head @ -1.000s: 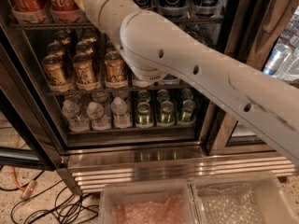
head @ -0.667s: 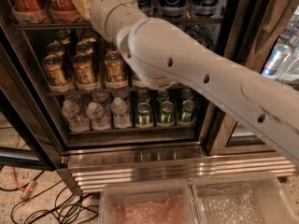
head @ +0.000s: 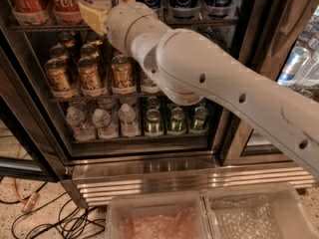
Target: Pick blue plastic bottle from top shelf of fridge
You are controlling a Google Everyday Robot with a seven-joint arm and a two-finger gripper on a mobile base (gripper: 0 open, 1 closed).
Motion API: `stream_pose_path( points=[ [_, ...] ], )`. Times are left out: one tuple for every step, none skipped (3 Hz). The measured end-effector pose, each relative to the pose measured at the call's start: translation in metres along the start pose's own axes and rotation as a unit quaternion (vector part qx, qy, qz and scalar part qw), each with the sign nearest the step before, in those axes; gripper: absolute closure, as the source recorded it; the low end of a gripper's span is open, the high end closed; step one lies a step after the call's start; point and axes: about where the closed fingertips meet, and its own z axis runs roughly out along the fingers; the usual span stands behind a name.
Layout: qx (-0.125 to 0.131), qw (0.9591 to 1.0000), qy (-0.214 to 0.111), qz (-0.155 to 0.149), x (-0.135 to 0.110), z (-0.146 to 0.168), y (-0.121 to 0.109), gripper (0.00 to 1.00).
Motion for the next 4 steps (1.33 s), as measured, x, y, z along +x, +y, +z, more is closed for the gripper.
stream_pose_path(
  points=[
    [-0.045,0.9989,-0.007,0.012,0.001,-0.011,0.005,1.00],
    [-0.104,0.9941,-0.008,0.028,0.006,-0.018,0.017,1.00],
    [-0.152,0.9874,0.000,0.043,0.016,-0.024,0.028,1.00],
    [-0.180,0.9816,0.010,0.063,0.028,-0.033,0.033,1.00]
  ],
)
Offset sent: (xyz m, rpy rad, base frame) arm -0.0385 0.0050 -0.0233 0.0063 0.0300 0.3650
